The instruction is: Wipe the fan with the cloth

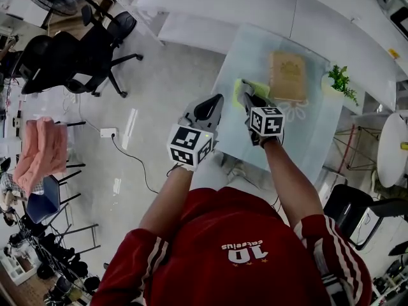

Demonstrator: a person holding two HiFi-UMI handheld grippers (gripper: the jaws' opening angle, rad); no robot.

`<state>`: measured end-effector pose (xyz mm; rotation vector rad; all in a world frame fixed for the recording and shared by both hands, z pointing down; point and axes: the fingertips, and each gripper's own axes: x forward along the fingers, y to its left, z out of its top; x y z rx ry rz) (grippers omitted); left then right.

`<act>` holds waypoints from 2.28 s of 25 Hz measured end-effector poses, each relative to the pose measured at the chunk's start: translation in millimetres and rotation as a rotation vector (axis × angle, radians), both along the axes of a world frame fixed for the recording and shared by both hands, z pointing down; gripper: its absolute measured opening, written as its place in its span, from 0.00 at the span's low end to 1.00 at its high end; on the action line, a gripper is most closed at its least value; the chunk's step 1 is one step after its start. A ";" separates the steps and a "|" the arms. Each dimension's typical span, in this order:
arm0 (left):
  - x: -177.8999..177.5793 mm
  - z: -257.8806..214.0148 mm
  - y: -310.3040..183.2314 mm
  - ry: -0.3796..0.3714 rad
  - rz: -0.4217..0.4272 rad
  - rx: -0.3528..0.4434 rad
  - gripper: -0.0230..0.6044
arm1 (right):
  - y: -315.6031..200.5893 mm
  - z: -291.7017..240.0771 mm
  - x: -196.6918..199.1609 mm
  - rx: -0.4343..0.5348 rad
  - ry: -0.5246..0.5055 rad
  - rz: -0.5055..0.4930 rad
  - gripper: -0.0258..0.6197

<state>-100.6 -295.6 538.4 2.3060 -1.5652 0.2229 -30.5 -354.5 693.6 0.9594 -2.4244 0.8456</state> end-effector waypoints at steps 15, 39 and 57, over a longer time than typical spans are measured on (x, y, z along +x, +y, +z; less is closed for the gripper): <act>22.6 -6.8 0.5 0.028 0.012 0.013 0.04 | -4.7 -4.6 33.1 0.008 0.007 0.043 0.08; 51.4 -13.4 7.1 0.025 0.046 0.021 0.04 | -5.9 -7.1 81.0 0.029 0.049 0.096 0.08; 73.7 -12.1 20.0 0.024 0.064 0.025 0.04 | 5.2 -17.8 109.3 0.046 0.051 0.123 0.08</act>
